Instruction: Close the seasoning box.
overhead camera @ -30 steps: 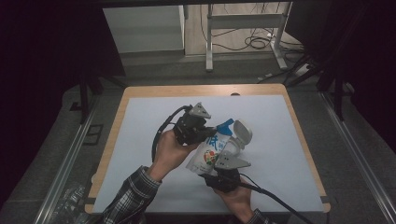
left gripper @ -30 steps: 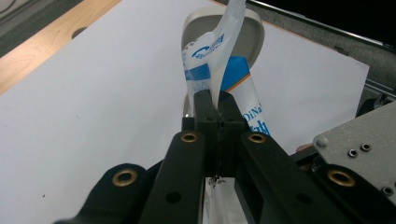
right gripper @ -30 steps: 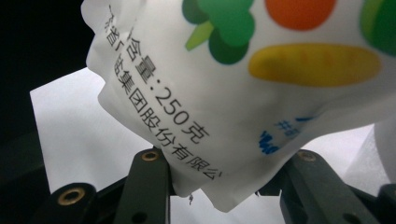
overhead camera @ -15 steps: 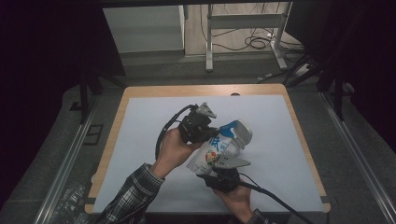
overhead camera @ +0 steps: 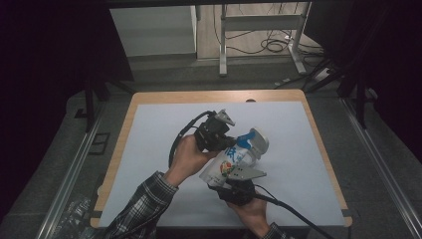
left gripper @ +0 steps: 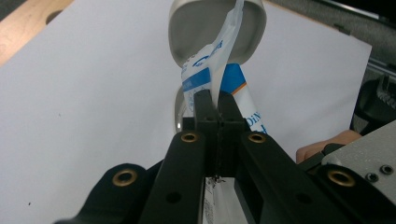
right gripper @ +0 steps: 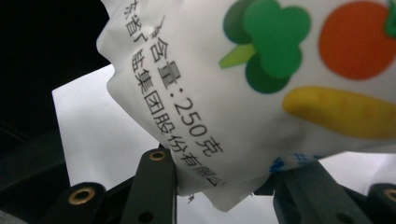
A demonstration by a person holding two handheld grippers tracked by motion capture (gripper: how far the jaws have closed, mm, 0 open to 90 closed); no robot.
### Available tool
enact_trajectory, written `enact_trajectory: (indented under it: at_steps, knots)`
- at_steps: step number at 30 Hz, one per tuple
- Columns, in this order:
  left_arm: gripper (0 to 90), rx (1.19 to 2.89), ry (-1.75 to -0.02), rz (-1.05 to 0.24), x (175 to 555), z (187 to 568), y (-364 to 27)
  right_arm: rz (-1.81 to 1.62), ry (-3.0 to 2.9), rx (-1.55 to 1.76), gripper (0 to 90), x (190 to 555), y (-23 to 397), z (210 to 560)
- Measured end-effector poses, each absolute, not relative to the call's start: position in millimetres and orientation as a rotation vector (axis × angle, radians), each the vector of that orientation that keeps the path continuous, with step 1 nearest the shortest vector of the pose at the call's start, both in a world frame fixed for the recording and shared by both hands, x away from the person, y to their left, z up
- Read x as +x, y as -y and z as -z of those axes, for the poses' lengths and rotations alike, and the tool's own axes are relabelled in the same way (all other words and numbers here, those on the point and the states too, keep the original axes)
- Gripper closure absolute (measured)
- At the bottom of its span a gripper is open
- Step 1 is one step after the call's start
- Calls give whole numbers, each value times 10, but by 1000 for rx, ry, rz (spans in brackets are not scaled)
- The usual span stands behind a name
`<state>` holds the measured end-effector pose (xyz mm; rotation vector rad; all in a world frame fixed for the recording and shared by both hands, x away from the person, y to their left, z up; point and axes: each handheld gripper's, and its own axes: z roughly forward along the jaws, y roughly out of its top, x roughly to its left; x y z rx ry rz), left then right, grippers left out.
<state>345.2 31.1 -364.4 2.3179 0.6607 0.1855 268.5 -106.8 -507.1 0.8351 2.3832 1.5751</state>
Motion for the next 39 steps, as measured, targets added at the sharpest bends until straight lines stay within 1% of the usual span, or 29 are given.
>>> enact_trajectory:
  at_steps: [14,23,39]
  knots:
    - [900,2481,-652,-75,3624,3570,-183,-1598,-2399,845,689,2681,1049,5065]
    - [900,2576,-629,-67,3684,3522,-66,-1624,-2404,827,695,2674,1051,5027]
    - [900,2614,-628,-64,3716,3524,-4,-1633,-2411,792,703,2666,1024,4969]
